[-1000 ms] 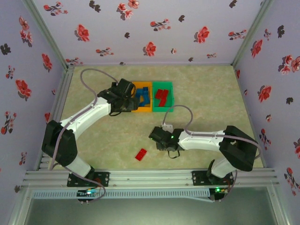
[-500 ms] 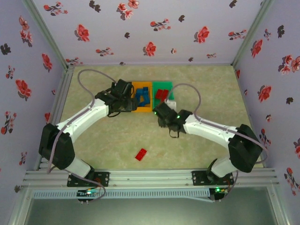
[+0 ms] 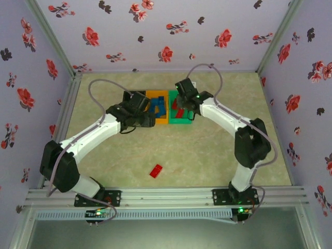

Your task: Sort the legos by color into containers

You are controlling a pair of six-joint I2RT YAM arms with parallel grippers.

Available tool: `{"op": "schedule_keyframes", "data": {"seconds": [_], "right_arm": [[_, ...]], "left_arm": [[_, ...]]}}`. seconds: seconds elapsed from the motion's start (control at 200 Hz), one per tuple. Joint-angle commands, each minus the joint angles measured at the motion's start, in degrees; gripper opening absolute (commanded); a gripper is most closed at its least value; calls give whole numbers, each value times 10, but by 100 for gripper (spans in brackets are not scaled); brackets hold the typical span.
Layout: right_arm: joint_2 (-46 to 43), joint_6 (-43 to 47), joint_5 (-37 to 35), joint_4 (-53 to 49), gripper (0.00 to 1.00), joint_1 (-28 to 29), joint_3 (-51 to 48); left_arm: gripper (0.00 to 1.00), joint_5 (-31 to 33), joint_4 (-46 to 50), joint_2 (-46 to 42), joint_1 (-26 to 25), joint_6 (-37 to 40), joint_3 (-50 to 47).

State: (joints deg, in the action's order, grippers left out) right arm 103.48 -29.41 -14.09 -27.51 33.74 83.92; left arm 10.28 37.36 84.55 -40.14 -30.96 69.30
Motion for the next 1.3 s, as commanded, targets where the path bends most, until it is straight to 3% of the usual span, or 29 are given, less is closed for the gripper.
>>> {"op": "schedule_keyframes", "data": {"seconds": [0.0, 0.09, 0.19, 0.39, 0.545, 0.825, 1.295], "right_arm": [[39, 16, 38, -6, 52, -15, 48], [55, 3, 38, -18, 66, -23, 68], [32, -20, 35, -2, 69, -23, 48], [-104, -96, 25, 104, 76, -26, -147], [-176, -68, -32, 19, 76, -38, -163], [-293, -58, -61, 4, 80, -51, -213], [-315, -51, -54, 0, 82, -65, -227]], "left_arm": [[73, -5, 20, -28, -23, -23, -25], [75, -4, 20, -40, -43, -42, -49], [77, -2, 25, -49, -73, -57, -72], [78, -2, 37, -63, -126, -77, -110], [78, -6, 40, -63, -162, -84, -126], [78, -39, 13, -45, -206, -97, -154], [75, -77, -12, 2, -277, -108, -189]]}}
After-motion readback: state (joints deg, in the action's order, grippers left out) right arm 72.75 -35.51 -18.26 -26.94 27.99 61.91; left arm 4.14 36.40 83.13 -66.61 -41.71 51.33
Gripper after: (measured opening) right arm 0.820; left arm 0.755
